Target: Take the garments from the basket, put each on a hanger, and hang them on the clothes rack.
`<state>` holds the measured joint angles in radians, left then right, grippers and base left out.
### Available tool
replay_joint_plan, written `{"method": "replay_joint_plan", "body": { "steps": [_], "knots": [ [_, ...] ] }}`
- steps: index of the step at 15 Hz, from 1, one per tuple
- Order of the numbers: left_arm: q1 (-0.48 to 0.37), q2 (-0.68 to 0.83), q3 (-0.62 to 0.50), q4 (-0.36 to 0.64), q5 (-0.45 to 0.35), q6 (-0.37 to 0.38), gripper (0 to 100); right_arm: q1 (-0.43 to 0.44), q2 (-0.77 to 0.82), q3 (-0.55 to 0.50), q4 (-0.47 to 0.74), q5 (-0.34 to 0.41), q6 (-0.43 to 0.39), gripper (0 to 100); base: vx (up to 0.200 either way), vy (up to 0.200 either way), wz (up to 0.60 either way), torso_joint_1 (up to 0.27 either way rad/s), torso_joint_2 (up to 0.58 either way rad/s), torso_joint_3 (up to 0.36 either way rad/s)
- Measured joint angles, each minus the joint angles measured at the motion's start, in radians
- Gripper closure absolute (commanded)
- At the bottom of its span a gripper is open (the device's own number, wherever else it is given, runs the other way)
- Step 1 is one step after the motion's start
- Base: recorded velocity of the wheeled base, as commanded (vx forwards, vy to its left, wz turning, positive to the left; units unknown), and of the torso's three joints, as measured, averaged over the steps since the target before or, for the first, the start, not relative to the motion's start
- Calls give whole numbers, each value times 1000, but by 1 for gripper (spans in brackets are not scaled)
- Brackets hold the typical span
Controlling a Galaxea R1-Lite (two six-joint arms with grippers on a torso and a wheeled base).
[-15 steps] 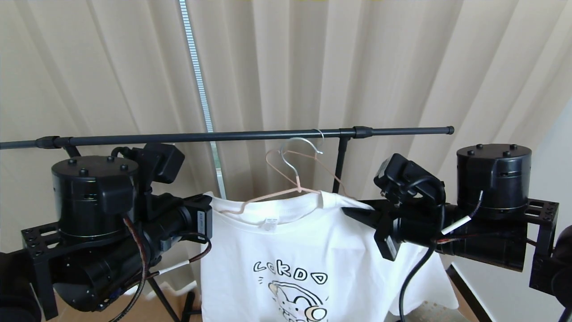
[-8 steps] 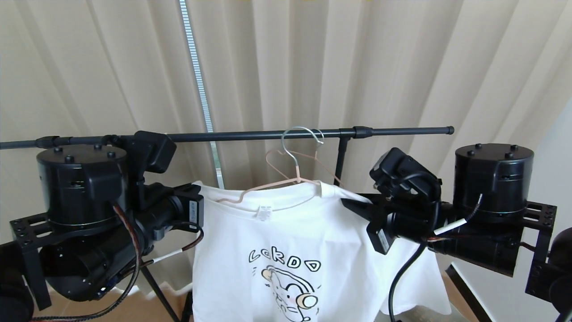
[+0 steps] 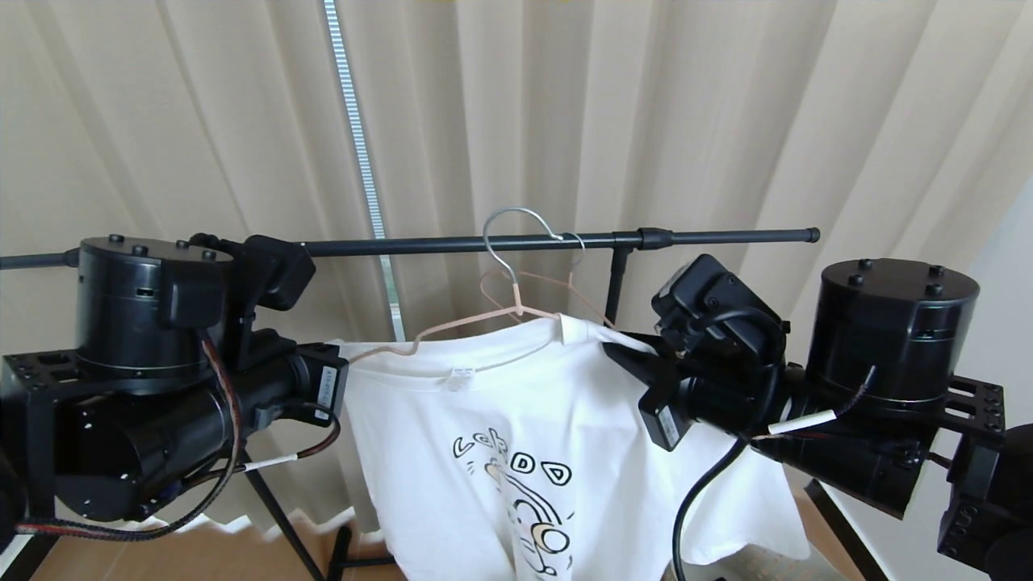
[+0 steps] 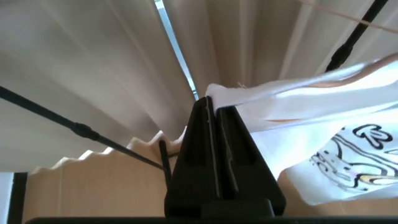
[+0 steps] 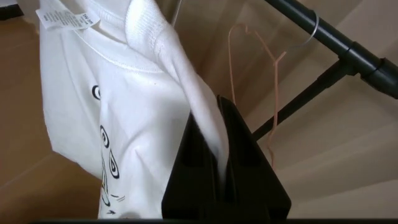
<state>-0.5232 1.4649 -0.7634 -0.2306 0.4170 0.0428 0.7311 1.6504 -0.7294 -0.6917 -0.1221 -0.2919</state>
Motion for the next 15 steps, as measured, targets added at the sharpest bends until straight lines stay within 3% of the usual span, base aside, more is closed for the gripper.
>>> {"method": "replay_joint_plan", "body": {
  "steps": [2, 3, 10, 15],
  "knots": [
    [-3, -22, -67, 161, 0, -2, 100, 5, 16, 0, -38, -19, 1, 100, 0, 0, 0, 0, 0, 0],
    [-4, -32, -87, 188, 0, -4, 100, 6, 22, 0, -40, -22, 1, 100, 0, 0, 0, 0, 0, 0],
    [-43, -73, -114, 224, 0, -5, 100, 49, 86, 4, -110, -68, 3, 100, 0, 0, 0, 0, 0, 0],
    [-71, -81, -117, 228, 0, -4, 100, 87, 135, -17, -115, -173, 27, 100, 0, 0, 0, 0, 0, 0]
  ]
}}
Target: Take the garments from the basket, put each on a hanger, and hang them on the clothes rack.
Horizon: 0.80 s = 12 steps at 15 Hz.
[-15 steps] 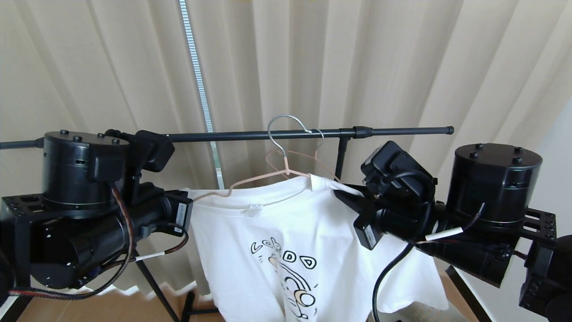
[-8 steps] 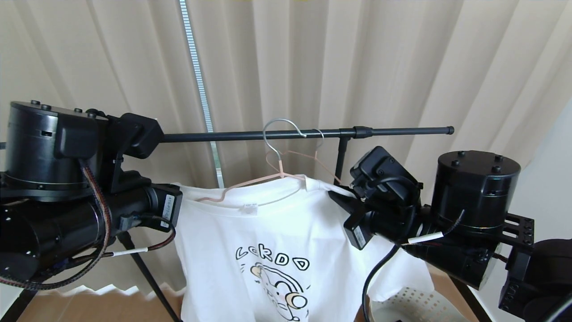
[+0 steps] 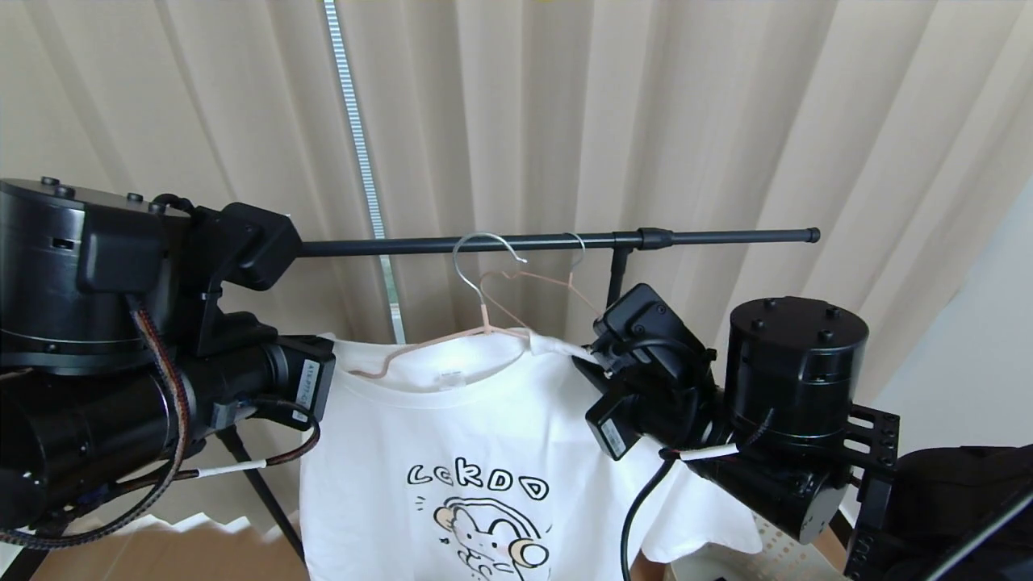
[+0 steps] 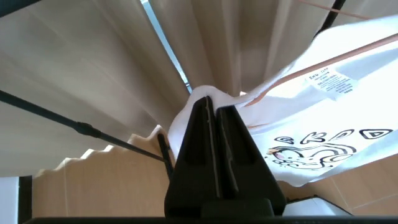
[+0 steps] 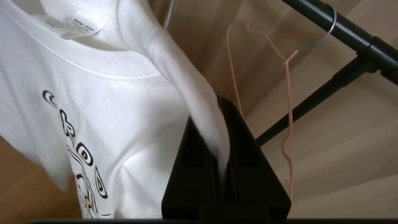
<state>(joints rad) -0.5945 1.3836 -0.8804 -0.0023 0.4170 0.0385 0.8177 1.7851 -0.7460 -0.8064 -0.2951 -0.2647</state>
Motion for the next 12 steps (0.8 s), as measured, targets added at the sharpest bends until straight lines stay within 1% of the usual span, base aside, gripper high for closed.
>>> {"method": "replay_joint_plan", "body": {
  "steps": [2, 3, 4, 5, 7, 9, 10, 11, 12],
  "knots": [
    [6, -2, 0, 0, 0, 0, 100, 0, 7, -10, 0, -33, -1, 100, 0, 0, 0, 0, 0, 0],
    [14, -3, -1, 8, 0, 1, 100, 0, 8, -14, -1, -69, -1, 100, 0, 0, 0, 0, 0, 0],
    [29, -5, -15, 41, 0, 1, 100, -1, 7, -16, -24, -94, -4, 100, 0, 0, 0, 0, 0, 0],
    [45, -8, -40, 94, 0, -1, 100, -2, 6, -16, -50, -104, -7, 100, 0, 0, 0, 0, 0, 0],
    [63, -16, -94, 199, -1, -6, 100, 0, 2, -11, -59, -121, -7, 100, 0, 0, 0, 0, 0, 0],
    [70, -20, -167, 370, -1, -31, 100, 2, 4, -11, -76, -141, -8, 100, 0, 0, 0, 0, 0, 0],
    [69, -21, -194, 425, -1, -47, 100, 5, 9, -14, -91, -143, -7, 100, 0, 0, 0, 0, 0, 0],
    [66, -20, -214, 457, -1, -54, 100, 10, 16, -15, -109, -147, -7, 100, 0, 0, 0, 0, 0, 0],
    [61, -19, -223, 467, -1, -55, 100, 14, 25, -17, -137, -155, -8, 100, 0, 0, 0, 0, 0, 0]
  ]
}}
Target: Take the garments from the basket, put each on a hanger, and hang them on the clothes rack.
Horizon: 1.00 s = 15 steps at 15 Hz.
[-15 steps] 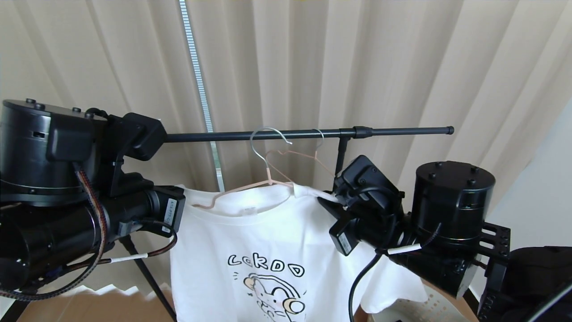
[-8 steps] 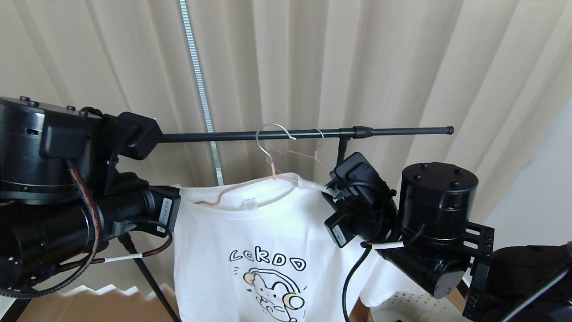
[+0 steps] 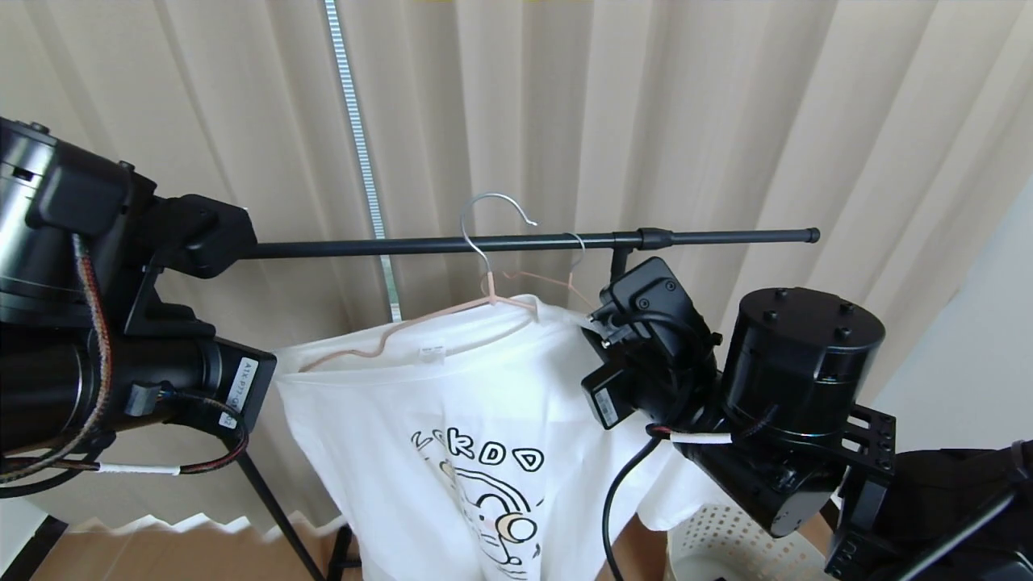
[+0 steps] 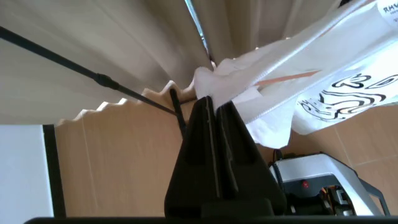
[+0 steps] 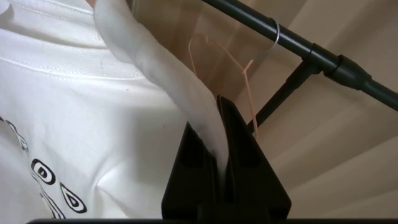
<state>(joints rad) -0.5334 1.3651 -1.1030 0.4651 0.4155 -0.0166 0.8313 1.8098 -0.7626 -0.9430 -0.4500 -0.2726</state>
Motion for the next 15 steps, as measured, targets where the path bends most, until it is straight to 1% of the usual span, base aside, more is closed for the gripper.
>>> {"method": "replay_joint_plan", "body": {
  "steps": [5, 8, 10, 12, 15],
  "knots": [
    [-42, 16, -13, 0, 0, -17, 100, 44, 35, 7, -19, -3, 2, 100, 0, 0, 0, 0, 0, 0],
    [-64, 20, -15, 0, 1, -31, 100, 57, 66, 5, -58, -9, 1, 100, 0, 0, 0, 0, 0, 0],
    [-83, 21, -15, 1, 1, -36, 100, 60, 96, -5, -89, -51, -12, 100, 0, 0, 0, 0, 0, 0],
    [-89, 22, -15, 1, 1, -38, 100, 61, 115, -15, -92, -71, -23, 100, 0, 0, 0, 0, 0, 0],
    [-106, 25, -19, -1, 1, -46, 100, 61, 150, -34, -99, -122, -31, 100, 0, 0, 0, 0, 0, 0]
  ]
}}
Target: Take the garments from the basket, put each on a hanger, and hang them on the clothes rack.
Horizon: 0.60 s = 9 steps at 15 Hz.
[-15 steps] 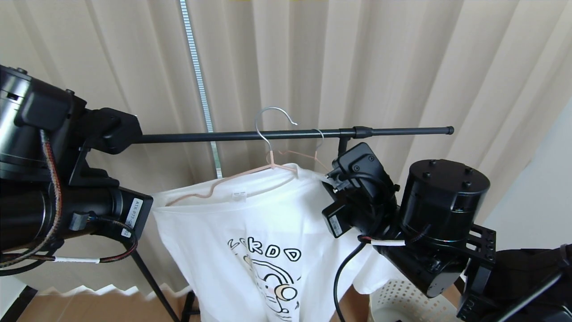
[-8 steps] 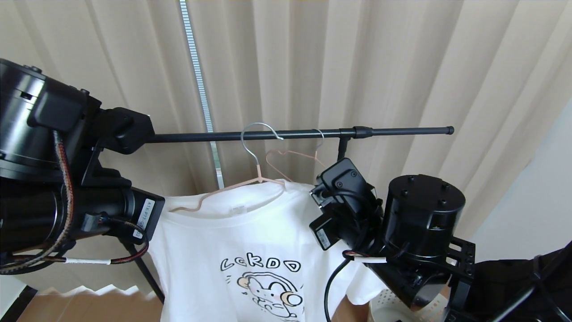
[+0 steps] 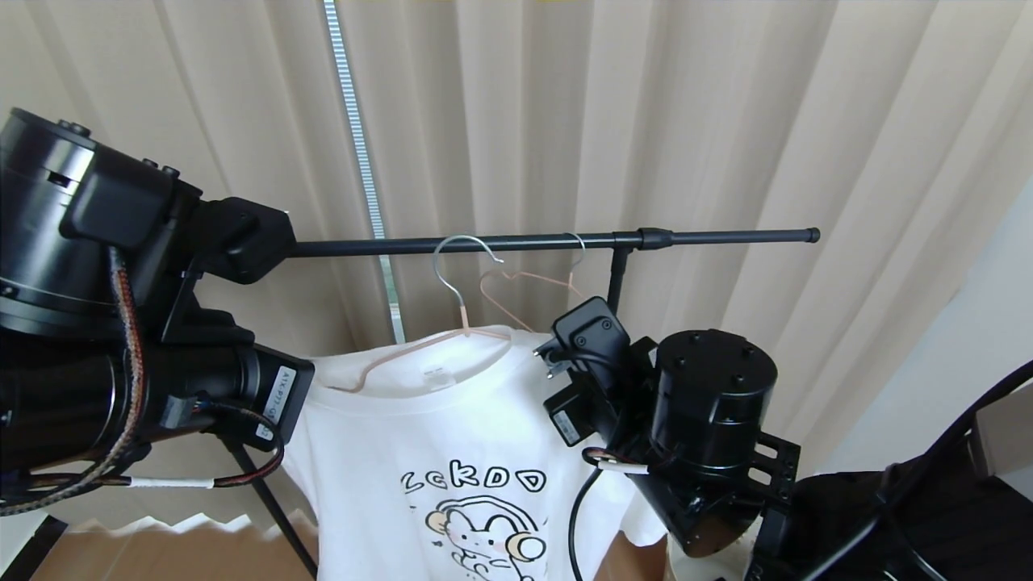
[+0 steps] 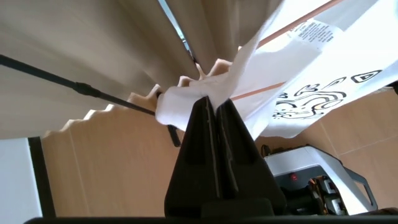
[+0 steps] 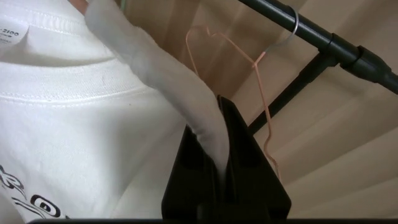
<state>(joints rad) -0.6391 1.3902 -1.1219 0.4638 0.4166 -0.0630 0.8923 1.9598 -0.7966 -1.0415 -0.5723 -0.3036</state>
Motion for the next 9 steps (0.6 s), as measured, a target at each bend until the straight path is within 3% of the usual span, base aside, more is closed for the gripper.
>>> {"method": "replay_joint_plan", "body": {
  "steps": [9],
  "knots": [
    [-65, 38, -99, 1, -1, -65, 100, 26, 69, -13, -70, -7, -14, 100, 0, 0, 0, 0, 0, 0]
  ]
}}
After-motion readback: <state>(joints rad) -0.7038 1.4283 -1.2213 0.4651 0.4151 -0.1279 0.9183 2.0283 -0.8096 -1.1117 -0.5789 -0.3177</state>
